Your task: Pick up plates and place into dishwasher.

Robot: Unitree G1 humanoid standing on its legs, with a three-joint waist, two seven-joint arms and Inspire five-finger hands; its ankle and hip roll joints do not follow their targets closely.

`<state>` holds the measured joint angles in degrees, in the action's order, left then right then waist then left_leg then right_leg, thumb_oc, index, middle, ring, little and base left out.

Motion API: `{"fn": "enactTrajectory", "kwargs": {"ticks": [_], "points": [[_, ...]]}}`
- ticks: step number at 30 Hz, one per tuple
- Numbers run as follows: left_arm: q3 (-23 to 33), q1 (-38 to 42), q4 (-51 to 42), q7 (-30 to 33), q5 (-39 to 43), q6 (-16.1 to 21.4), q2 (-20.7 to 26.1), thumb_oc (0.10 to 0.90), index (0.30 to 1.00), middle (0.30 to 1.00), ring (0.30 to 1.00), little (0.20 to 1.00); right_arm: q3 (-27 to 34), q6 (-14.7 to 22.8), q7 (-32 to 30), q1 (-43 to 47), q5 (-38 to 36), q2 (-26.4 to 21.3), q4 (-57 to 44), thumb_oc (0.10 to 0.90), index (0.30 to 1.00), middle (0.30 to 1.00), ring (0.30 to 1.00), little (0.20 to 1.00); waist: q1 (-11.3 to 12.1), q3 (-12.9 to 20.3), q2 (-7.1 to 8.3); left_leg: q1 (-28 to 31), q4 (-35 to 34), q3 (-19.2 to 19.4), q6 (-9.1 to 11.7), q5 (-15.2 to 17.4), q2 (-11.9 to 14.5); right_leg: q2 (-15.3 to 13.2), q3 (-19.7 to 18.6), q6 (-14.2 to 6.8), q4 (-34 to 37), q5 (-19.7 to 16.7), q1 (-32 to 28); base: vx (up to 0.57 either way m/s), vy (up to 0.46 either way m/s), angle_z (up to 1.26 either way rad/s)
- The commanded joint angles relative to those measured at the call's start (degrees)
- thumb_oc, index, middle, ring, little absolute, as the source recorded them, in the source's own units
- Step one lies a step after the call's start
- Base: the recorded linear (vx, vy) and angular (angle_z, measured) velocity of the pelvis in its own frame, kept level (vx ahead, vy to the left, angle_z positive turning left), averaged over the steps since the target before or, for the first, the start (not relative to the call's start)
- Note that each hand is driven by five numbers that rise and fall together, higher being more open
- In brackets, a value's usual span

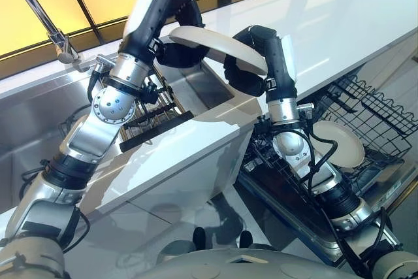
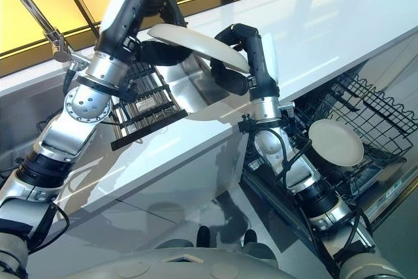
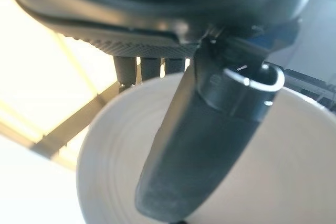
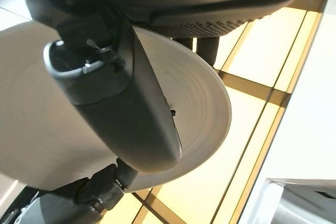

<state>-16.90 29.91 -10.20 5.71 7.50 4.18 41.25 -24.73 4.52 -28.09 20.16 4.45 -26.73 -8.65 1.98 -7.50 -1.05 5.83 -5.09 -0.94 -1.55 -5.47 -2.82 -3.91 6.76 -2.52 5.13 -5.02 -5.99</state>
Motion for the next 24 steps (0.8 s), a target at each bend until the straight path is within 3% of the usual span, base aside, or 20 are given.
{"fn": "enactTrajectory", "kwargs": {"ticks": [1,4,5,6,9,15,19,24], "points": [[1.34,0.03,-2.7,-1.89,2.37,7.19,-0.32,0.358,0.521,0.521,0.521,0.458,6.79,6.74,-3.96,5.64,0.04,1.24,-2.59,0.1,0.3,0.3,0.3,0.2,0.23,6.06,0.22,0.86,0.43,2.45,1.96,7.64,0.36,2.49,0.44,-1.9,-3.26,7.76,-0.67,0.0,0.0,0.0],[2.37,-0.64,-3.03,-2.59,2.39,7.36,0.68,0.383,0.542,0.542,0.542,0.483,8.67,7.33,-4.29,4.45,0.37,-0.09,-2.12,0.1,0.3,0.3,0.3,0.2,0.18,6.04,0.21,0.88,0.35,2.3,1.89,7.57,0.32,2.46,0.65,-1.86,-3.39,7.81,-0.67,0.0,0.0,0.0],[2.63,-0.88,-3.03,-2.86,2.12,7.36,0.86,0.44,0.592,0.592,0.592,0.54,9.2,7.38,-4.39,4.15,0.44,-0.41,-2.06,0.1,0.3,0.3,0.3,0.2,0.18,6.04,0.2,0.91,0.36,2.3,1.88,7.58,0.32,2.42,0.72,-1.87,-3.33,7.8,-0.75,0.0,0.0,0.0],[2.9,-1.06,-2.93,-3.04,2.12,7.27,1.28,0.8,0.9,0.9,0.9,0.9,10.13,7.73,-4.64,3.87,0.17,-1.03,-1.87,0.1,0.3,0.3,0.3,0.2,0.17,6.04,0.2,0.91,0.35,2.28,1.9,7.57,0.32,2.39,0.84,-1.87,-3.25,7.76,-0.8,0.0,0.0,0.0],[3.56,-1.38,-2.82,-3.62,1.57,6.86,1.96,0.8,0.9,0.9,0.9,0.9,12.07,8.12,-5.36,3.68,-0.16,-2.23,-1.71,0.1,0.3,0.3,0.3,0.2,0.23,5.97,0.25,0.95,0.29,2.12,1.9,7.63,0.3,2.31,1.06,-1.94,-3.03,7.64,-0.92,0.0,0.0,0.0],[5.93,-2.91,0.16,-4.32,-0.44,5.48,5.3,0.8,0.9,0.9,0.9,0.9,18.08,9.88,-12.45,3.82,2.36,-5.9,0.09,0.1,0.3,0.3,0.3,0.2,0.37,6.1,0.25,1.18,0.28,2.1,1.9,7.84,0.21,2.1,1.49,-2.19,-2.4,7.27,-1.25,-0.01,0.004,0.0],[10.22,-6.49,4.69,-3.6,-2.31,5.78,7.96,0.8,0.9,0.9,0.9,0.9,24.58,12.18,-18.09,2.25,1.09,-8.25,2.79,0.1,0.3,0.3,0.3,0.2,0.32,6.3,0.22,1.3,0.3,2.24,1.77,8.04,0.09,2.06,1.22,-2.36,-1.89,6.95,-1.33,-0.02,0.014,0.0],[15.99,-10.27,10.97,-1.5,-5.14,5.5,10.86,0.8,0.9,0.9,0.9,0.9,31.12,12.34,-18.43,-2.89,-2.84,-9.95,5.97,0.1,0.3,0.3,0.3,0.2,-0.45,6.66,0.14,1.36,0.29,2.83,1.73,7.96,0.04,2.06,0.65,-2.59,-1.3,6.38,-1.24,-0.02,0.036,-0.05]]}}
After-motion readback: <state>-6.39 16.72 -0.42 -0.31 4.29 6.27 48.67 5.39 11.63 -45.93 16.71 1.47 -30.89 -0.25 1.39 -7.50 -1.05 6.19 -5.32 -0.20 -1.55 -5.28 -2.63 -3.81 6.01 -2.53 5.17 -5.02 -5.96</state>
